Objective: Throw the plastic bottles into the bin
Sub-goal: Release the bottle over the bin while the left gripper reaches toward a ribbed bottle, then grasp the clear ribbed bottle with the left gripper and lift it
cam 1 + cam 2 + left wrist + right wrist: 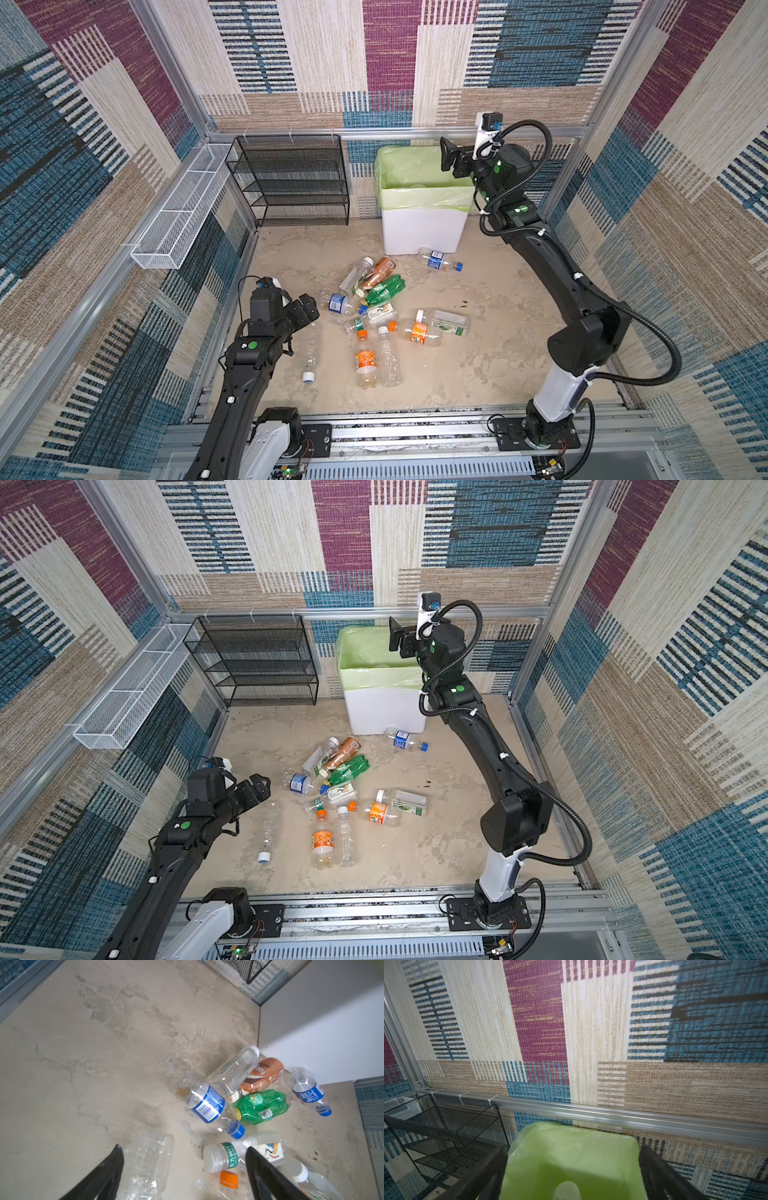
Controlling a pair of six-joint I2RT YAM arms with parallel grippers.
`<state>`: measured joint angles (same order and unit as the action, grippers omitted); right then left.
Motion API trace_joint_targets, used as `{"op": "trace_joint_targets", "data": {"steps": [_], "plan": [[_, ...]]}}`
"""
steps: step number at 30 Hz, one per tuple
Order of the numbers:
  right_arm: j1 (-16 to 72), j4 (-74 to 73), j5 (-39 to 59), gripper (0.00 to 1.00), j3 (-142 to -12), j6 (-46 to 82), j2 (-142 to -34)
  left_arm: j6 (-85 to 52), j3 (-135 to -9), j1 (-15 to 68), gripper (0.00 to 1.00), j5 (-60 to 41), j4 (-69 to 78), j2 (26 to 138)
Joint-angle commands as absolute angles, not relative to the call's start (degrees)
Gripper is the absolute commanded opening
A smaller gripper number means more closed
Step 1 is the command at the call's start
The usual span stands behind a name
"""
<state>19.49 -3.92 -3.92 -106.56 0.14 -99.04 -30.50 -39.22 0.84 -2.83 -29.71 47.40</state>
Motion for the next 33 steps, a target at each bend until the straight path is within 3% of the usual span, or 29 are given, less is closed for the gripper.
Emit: {"op": "trace_joint_targets", "data": {"steps": [1,10,21,33], "plan": [[19.0,-12.5,-5.1,0.99,-97.1,0.3,-93.0,-33.8,-37.3,0.9,0.92,-1.2,-33.6,47.5],[15.4,-16.1,-5.1,0.99,-68.8,4.3,-76.8,-36.9,-31.7,1.3,0.92,-2.9,-32.5,49.4],[12.7,-12.2,-4.8,0.99,-57.3,7.3,-71.5,-38.4,-27.7,5.3,0.85,-2.9,-28.1,55.6],[12.4,-10.5,-3.9,1.00,-60.1,7.7,-73.4,-37.7,-27.2,6.9,0.55,-2.1,-23.9,60.2]]}}
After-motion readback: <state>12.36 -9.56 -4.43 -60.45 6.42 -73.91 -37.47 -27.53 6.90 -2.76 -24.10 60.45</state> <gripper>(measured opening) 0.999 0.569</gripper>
